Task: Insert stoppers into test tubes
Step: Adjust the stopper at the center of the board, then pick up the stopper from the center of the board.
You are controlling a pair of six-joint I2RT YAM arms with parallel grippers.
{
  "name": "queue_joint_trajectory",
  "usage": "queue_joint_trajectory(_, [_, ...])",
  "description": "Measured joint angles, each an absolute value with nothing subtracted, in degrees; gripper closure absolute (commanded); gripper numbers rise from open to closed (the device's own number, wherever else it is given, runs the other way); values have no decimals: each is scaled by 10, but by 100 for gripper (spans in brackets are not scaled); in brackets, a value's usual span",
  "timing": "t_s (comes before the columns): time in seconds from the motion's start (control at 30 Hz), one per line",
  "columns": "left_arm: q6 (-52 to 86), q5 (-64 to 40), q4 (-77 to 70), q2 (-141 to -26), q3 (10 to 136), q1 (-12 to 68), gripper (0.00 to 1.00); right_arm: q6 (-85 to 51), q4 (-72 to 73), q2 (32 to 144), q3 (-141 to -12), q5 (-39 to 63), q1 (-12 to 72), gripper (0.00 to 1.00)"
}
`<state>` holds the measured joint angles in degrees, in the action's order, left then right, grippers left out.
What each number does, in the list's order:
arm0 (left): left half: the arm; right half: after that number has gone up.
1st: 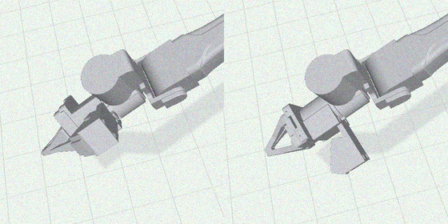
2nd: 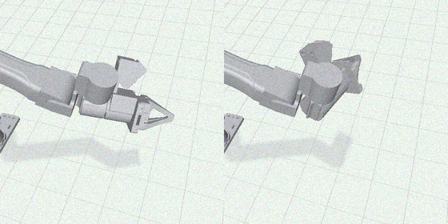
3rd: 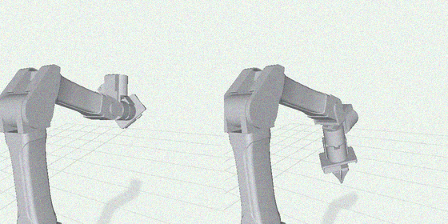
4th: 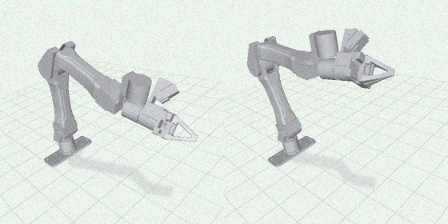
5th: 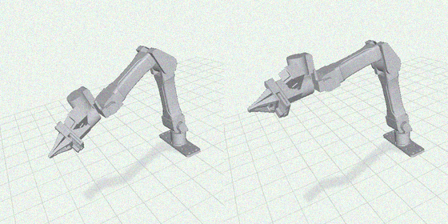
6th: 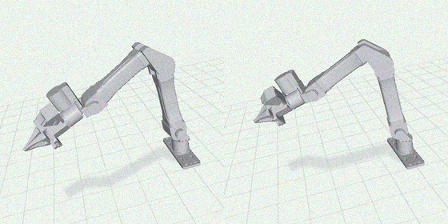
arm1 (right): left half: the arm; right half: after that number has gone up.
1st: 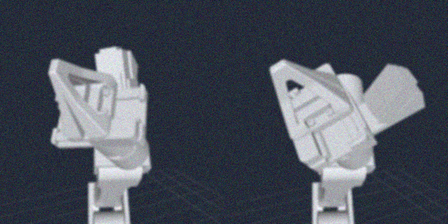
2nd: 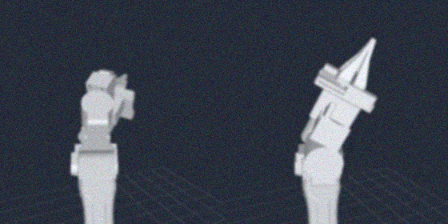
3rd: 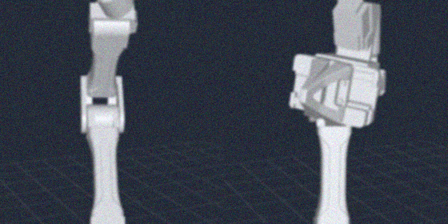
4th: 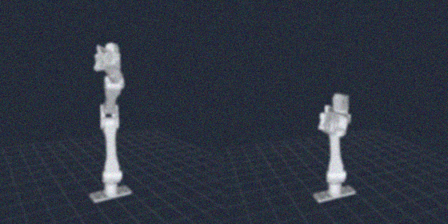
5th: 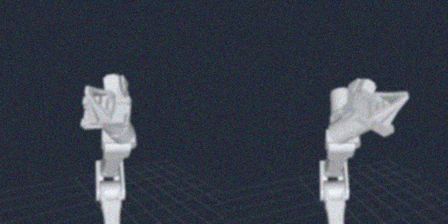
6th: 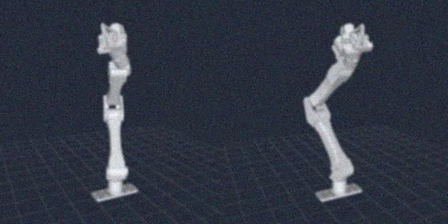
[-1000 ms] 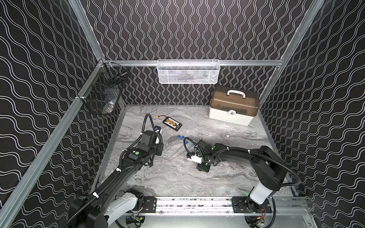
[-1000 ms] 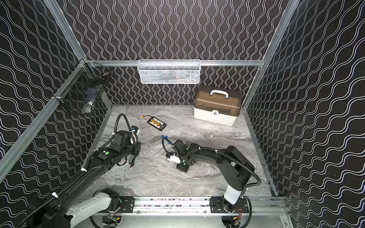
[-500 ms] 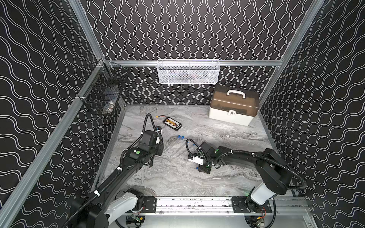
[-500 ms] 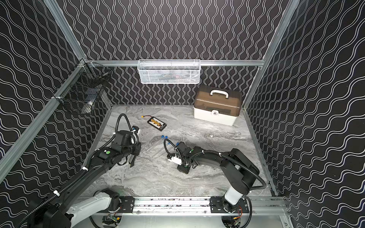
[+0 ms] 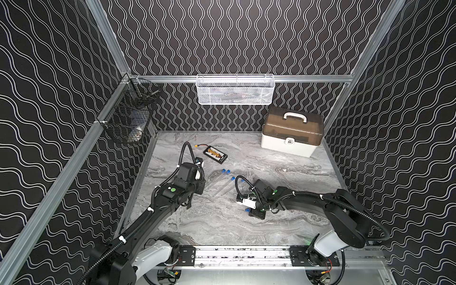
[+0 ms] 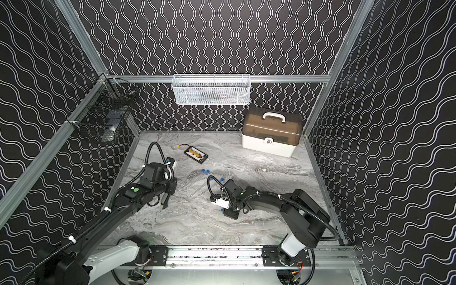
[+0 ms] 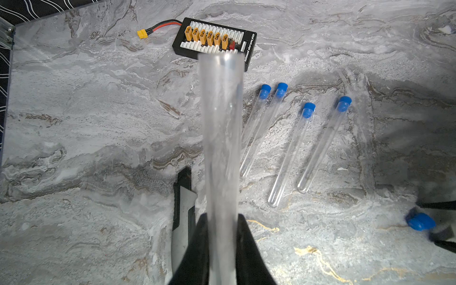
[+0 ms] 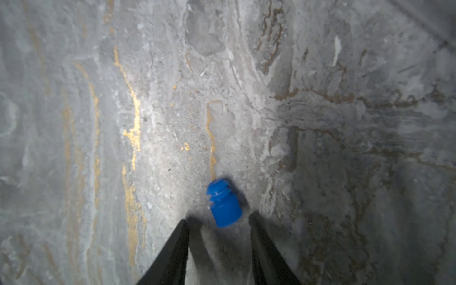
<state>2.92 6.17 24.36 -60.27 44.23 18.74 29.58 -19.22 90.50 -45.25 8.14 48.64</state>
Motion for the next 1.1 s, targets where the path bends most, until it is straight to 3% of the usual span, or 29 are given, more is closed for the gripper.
queue_joint_trajectory(1.1, [29,64,238,-599,442,187,100,396,-228,952,-501,102,485,67])
